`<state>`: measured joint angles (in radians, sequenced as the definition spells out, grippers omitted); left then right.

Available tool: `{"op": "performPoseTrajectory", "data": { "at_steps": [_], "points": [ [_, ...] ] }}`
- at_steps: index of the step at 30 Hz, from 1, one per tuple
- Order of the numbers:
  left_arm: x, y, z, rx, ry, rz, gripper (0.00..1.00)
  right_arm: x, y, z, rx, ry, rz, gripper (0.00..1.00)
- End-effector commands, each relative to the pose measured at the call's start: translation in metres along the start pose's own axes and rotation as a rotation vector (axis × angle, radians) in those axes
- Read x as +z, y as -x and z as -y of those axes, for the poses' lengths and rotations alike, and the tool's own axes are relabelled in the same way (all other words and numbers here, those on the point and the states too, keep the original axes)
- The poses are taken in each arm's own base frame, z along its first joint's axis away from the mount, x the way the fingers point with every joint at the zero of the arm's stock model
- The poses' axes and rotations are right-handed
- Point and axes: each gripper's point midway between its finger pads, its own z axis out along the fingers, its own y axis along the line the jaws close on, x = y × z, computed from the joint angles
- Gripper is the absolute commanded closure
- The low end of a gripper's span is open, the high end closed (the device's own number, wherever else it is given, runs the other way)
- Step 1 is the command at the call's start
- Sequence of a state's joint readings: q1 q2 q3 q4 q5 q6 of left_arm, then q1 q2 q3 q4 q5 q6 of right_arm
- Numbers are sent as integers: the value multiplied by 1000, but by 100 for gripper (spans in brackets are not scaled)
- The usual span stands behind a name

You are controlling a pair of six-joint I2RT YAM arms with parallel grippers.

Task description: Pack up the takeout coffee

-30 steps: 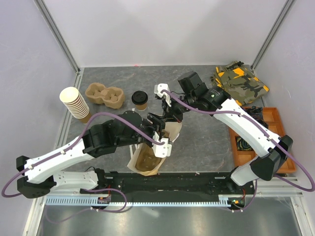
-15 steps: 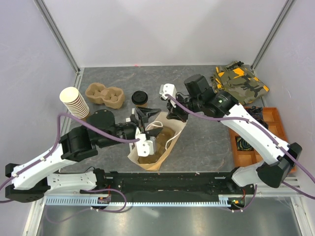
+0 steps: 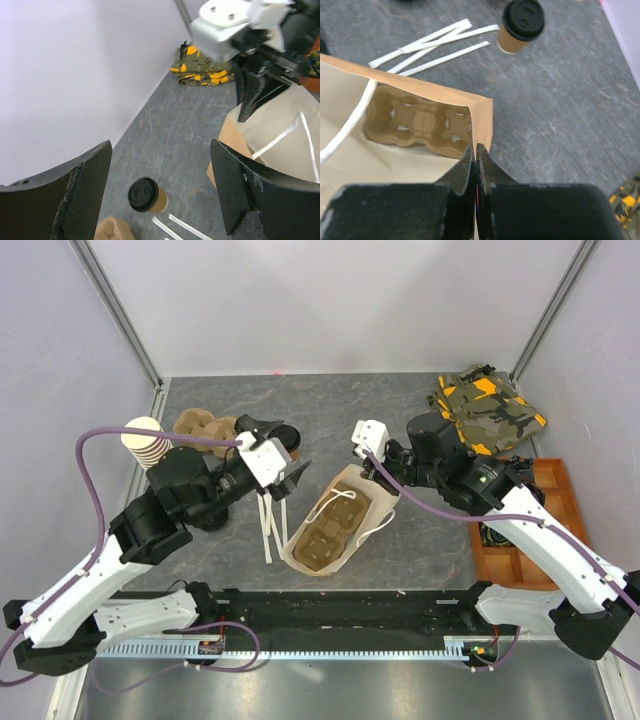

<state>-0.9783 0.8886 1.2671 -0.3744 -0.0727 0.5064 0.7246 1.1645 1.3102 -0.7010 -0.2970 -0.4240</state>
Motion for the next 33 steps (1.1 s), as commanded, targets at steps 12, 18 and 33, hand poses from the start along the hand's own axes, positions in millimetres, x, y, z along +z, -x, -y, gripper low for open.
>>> {"op": "performPoseTrajectory", "data": {
  "at_steps": [12, 18, 33],
  "points": [
    [50, -130, -48, -458, 84, -471, 0, -21, -20, 64, 195, -431, -62, 100],
    [72, -172, -35, -459, 24, -574, 0, -32, -6, 59, 70, -381, 37, 100],
    [91, -277, -47, -670, 158, -903, 0, -54, 7, 36, -98, -295, 135, 100]
  ]
}}
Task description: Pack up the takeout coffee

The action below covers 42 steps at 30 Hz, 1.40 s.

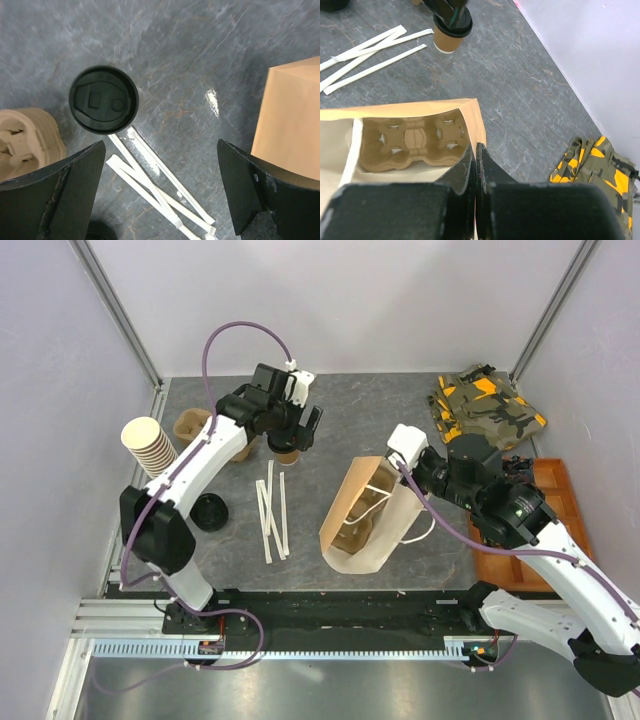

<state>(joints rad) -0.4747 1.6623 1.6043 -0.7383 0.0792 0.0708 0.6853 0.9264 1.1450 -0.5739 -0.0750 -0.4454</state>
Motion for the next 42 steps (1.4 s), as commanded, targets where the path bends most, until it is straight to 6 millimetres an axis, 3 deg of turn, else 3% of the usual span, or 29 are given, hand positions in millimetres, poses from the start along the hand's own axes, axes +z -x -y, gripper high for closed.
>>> {"op": "performPoseTrajectory", "data": {
  "at_steps": [1, 15, 26, 36, 42],
  "points": [
    [8, -3, -15, -89, 33, -47, 0, -1, 17, -2, -50, 35, 64, 100],
    [57, -6, -48, -56, 28, -121, 0, 8, 25, -3, -59, 81, 34, 100],
    [72, -12, -51, -17, 17, -151, 0, 11, 23, -3, -42, 89, 8, 100],
    [71, -4, -62, 5, 35, -130, 2, 17, 20, -5, -36, 105, -13, 100],
    [75, -9, -66, 14, 35, -145, 0, 22, 18, -5, -30, 108, -25, 100]
  ]
}}
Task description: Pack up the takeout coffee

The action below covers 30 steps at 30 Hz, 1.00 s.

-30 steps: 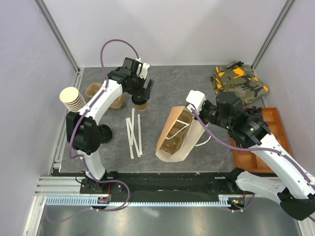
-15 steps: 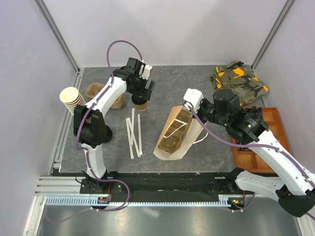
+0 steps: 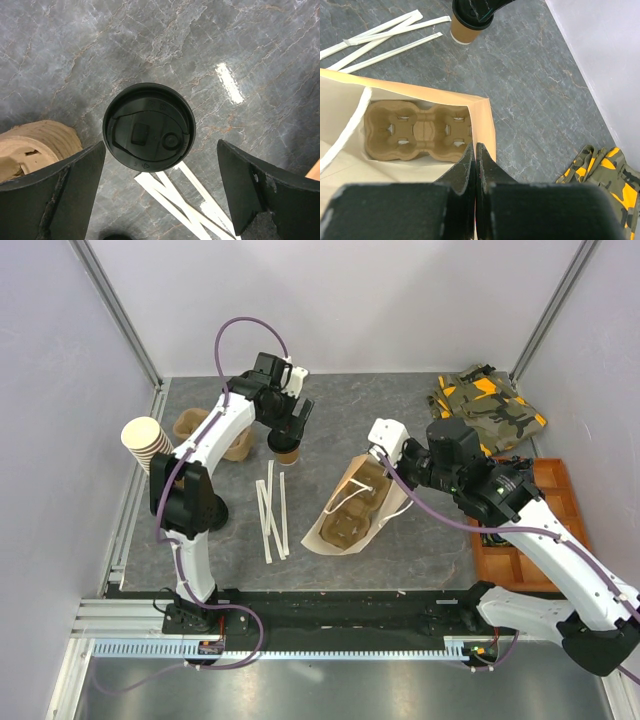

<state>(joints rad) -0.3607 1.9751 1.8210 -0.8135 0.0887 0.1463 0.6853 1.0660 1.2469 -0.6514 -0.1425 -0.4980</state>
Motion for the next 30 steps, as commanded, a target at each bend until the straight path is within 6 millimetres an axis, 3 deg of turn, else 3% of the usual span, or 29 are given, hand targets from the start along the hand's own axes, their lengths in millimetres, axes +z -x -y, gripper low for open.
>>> {"op": "performPoseTrajectory", "data": {
  "at_steps": [1, 20, 30],
  "points": [
    [2, 8, -6, 35, -6, 20, 0, -3, 18, 4, 12, -4, 47, 100],
    [24, -4, -15, 52, -14, -12, 11, 5, 19, 6, 23, 3, 35, 100],
    [35, -18, -15, 39, -16, -51, 26, 6, 20, 8, 22, 1, 24, 100]
  ]
}}
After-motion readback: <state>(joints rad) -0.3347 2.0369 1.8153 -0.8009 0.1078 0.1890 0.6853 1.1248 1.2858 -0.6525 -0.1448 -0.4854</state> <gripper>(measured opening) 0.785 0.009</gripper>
